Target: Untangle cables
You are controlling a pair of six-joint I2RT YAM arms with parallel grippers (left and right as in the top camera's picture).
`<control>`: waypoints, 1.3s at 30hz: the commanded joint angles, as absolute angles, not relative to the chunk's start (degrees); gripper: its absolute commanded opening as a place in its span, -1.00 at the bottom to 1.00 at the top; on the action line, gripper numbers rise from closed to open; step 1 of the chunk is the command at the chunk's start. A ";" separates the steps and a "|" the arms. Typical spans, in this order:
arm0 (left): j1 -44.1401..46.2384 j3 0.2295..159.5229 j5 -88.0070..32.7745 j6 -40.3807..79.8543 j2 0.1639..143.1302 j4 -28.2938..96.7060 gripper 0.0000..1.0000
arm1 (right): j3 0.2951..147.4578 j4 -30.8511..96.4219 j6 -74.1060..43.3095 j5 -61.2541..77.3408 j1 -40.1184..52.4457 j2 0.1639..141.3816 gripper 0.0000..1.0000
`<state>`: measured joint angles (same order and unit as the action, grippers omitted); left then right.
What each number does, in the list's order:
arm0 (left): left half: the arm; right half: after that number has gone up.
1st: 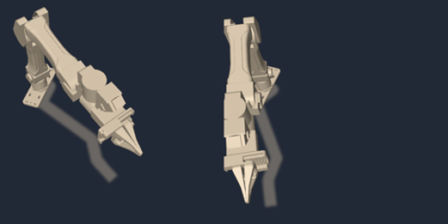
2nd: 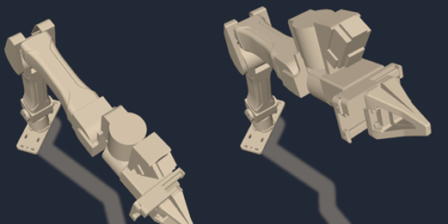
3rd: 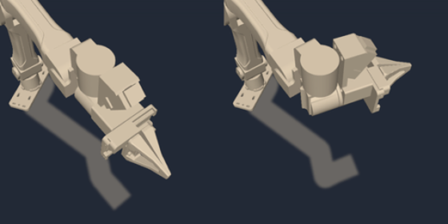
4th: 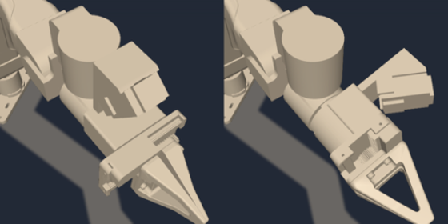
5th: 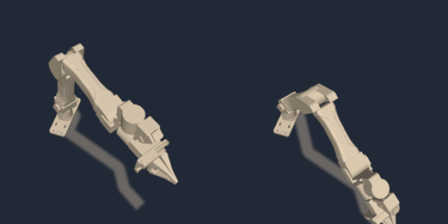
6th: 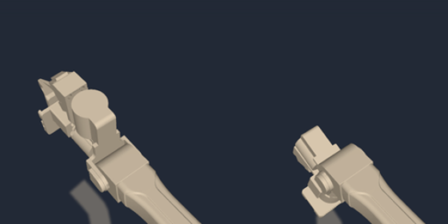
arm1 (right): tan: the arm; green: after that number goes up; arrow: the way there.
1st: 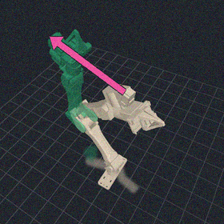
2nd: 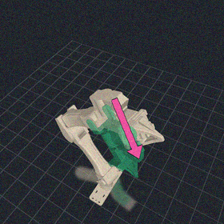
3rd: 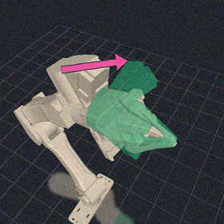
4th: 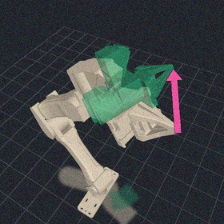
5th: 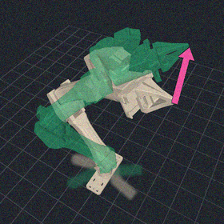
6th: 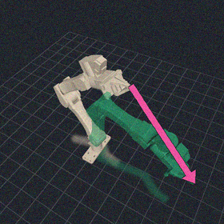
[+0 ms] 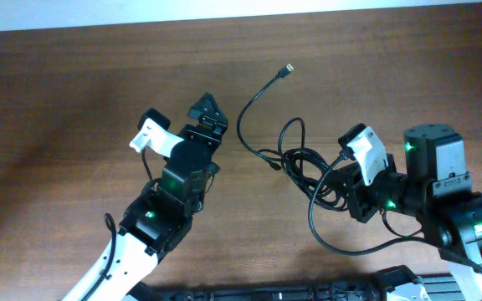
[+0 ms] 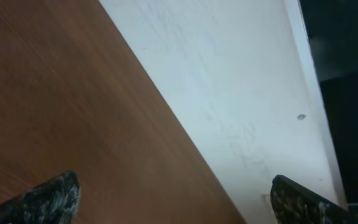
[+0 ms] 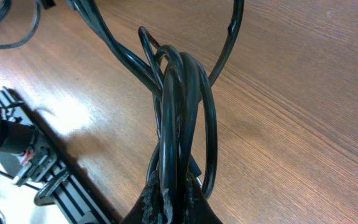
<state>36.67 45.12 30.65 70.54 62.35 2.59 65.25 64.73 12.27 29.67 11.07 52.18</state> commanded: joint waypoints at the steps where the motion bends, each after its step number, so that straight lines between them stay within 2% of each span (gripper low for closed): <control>1: 36.45 45.87 27.88 50.50 58.39 1.74 0.97 | 66.32 64.12 13.28 24.56 10.87 51.72 -0.92; 5: 36.45 45.93 26.09 30.85 51.77 0.93 0.97 | 66.35 63.68 20.78 23.07 10.87 51.72 -0.92; 11: 36.45 45.93 16.69 21.98 45.91 -1.72 0.98 | 66.35 62.13 29.26 23.68 10.87 51.72 -0.92; 16: 36.47 45.93 8.08 22.26 48.73 -5.52 0.97 | 66.35 61.54 34.59 28.14 11.18 51.72 -0.92; 20: 36.47 45.93 3.01 24.95 53.82 -10.76 0.97 | 66.35 61.58 35.05 28.47 14.94 51.72 -0.92; 25: 36.47 48.21 -7.01 26.74 62.24 -13.06 0.97 | 66.32 62.26 34.94 20.91 22.06 51.72 -0.92; 27: 36.47 51.44 -7.49 26.70 63.86 -7.51 0.97 | 66.35 62.76 33.52 15.92 23.88 51.72 -0.92; 29: 36.29 57.74 -5.87 24.93 64.97 3.20 0.97 | 66.32 63.66 33.41 12.53 25.41 51.72 -0.92; 33: 36.32 74.35 -3.62 15.09 67.26 25.58 0.97 | 66.32 63.68 33.41 11.73 25.87 51.72 -0.92; 39: 36.32 92.90 -4.75 13.02 71.02 46.89 0.97 | 66.35 63.66 33.43 11.49 25.87 52.86 -0.92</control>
